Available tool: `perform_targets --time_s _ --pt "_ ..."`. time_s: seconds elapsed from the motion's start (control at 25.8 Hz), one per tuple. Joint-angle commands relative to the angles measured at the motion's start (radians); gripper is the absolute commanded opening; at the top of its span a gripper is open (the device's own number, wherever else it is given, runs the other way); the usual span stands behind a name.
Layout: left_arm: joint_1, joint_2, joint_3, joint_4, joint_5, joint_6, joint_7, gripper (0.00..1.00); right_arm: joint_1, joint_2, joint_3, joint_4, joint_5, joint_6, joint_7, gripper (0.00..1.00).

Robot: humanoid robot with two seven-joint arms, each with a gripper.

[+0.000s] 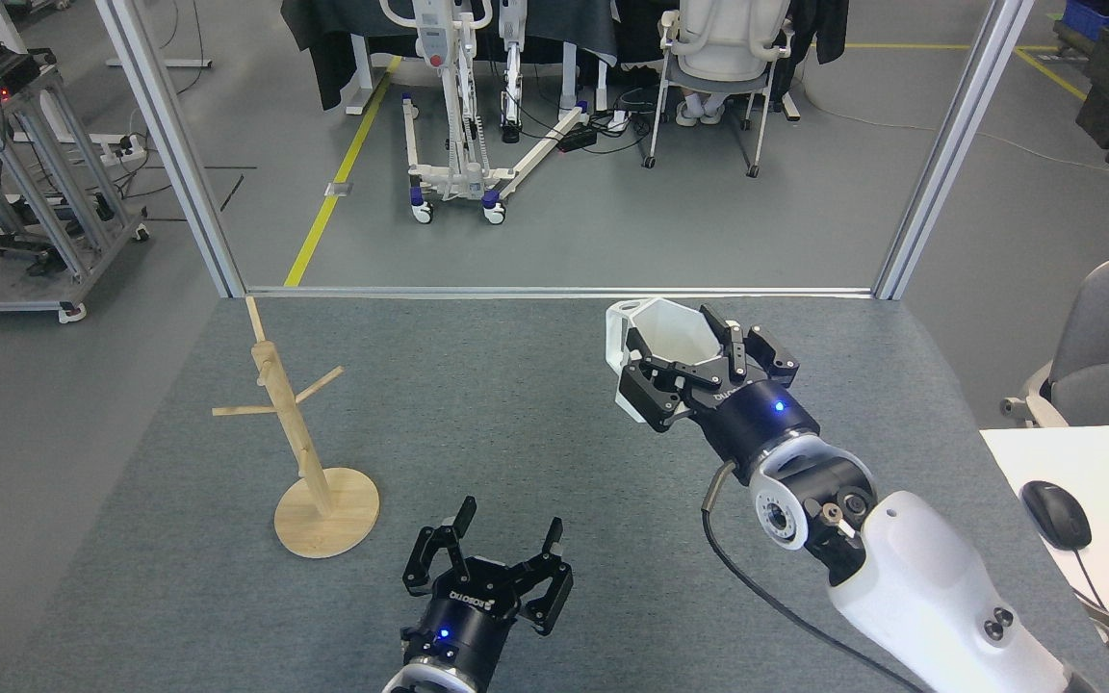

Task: Hang cup on storage rack
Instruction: 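Carry the cup with the right gripper toward the left gripper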

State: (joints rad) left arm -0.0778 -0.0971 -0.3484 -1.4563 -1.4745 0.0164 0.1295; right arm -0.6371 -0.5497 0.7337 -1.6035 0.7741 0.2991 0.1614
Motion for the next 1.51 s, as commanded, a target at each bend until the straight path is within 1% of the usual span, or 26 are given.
perform_targets --time_s 0.0,0.15,0.27,0.39,0.54,0.77,0.93,1.05,1.12,1.36,1.47 --pt "-0.013 -0.029 -0.012 0.016 -0.001 -0.004 0.004 0.99 -0.078 -0.016 0.101 -0.007 -0.064 0.161 -0.010 0.00" --pt "-0.034 -0.032 -0.014 0.017 -0.001 0.005 -0.002 0.99 -0.122 -0.009 0.185 -0.022 -0.064 0.341 -0.003 0.00" --pt "-0.040 -0.032 -0.030 0.016 -0.003 0.030 0.001 0.99 -0.134 0.001 0.234 -0.047 -0.070 0.454 0.000 0.00" --pt "-0.062 -0.033 -0.076 0.016 -0.004 0.037 0.012 0.99 -0.153 0.031 0.294 -0.062 -0.068 0.552 0.000 0.00" --pt "-0.092 -0.033 -0.135 0.045 -0.003 0.025 0.010 0.99 -0.179 0.076 0.355 -0.073 -0.068 0.638 0.000 0.00" --pt "-0.131 -0.036 -0.152 0.056 0.003 0.008 -0.014 0.99 -0.191 0.131 0.438 -0.070 -0.068 0.744 -0.003 0.00" --pt "-0.146 -0.038 -0.150 0.076 0.006 0.033 -0.019 0.99 -0.191 0.142 0.447 -0.070 -0.067 0.748 -0.008 0.00" --pt "-0.146 -0.038 -0.150 0.079 0.037 0.105 -0.022 0.99 -0.191 0.143 0.447 -0.070 -0.064 0.748 -0.019 0.00" --pt "-0.146 -0.038 -0.150 0.077 0.063 0.131 -0.037 0.99 -0.191 0.143 0.446 -0.069 -0.065 0.748 -0.028 0.00" --pt "-0.155 -0.038 -0.147 0.068 0.072 0.152 -0.048 0.99 -0.190 0.142 0.446 -0.065 -0.065 0.748 -0.028 0.00" --pt "-0.158 -0.038 -0.149 0.037 0.069 0.162 -0.071 0.98 -0.190 0.143 0.446 -0.064 -0.067 0.748 -0.028 0.00"
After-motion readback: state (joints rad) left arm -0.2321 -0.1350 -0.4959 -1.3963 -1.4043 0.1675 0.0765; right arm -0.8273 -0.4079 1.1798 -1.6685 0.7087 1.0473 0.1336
